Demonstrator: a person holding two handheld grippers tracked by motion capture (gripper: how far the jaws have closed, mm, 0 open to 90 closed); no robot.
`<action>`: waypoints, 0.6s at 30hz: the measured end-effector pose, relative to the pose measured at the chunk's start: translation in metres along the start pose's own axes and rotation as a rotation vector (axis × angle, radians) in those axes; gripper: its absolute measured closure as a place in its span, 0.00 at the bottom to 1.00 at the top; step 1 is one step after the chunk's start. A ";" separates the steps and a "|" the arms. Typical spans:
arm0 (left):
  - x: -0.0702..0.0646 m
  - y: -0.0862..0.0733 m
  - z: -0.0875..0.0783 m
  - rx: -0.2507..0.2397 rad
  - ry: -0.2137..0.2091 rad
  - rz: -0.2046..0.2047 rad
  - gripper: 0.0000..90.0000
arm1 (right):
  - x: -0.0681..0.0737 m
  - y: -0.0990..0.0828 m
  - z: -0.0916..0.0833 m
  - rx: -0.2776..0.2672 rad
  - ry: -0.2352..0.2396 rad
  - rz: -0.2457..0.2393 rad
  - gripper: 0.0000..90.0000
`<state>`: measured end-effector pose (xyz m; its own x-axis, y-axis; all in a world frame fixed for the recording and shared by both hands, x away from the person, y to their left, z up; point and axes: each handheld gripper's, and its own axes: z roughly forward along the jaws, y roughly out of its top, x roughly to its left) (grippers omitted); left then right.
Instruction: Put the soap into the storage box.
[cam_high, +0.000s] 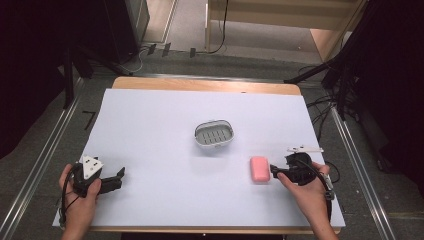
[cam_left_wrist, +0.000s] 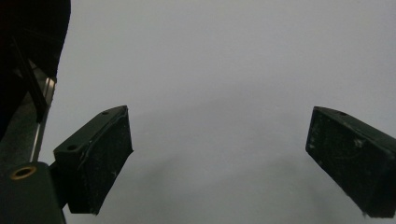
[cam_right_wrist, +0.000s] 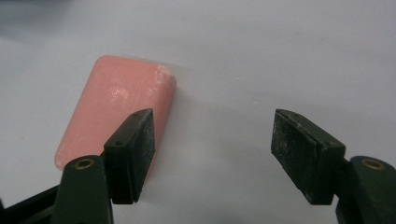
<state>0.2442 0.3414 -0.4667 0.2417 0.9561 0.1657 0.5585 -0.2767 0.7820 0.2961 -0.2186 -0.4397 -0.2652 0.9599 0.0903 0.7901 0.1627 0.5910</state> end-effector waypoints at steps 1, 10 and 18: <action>0.000 0.000 0.000 0.000 0.001 0.000 0.08 | 0.001 0.001 0.000 0.004 -0.001 0.001 0.35; 0.000 0.000 0.000 -0.003 0.000 -0.002 0.09 | 0.012 0.010 0.007 0.062 0.039 0.037 0.35; 0.000 0.000 0.000 -0.002 -0.001 -0.003 0.09 | 0.023 0.016 0.009 0.095 0.041 0.018 0.33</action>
<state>0.2443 0.3416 -0.4669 0.2404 0.9569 0.1628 0.5578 -0.2734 0.7836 0.3073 -0.1918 -0.4357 -0.2711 0.9532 0.1341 0.8432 0.1679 0.5107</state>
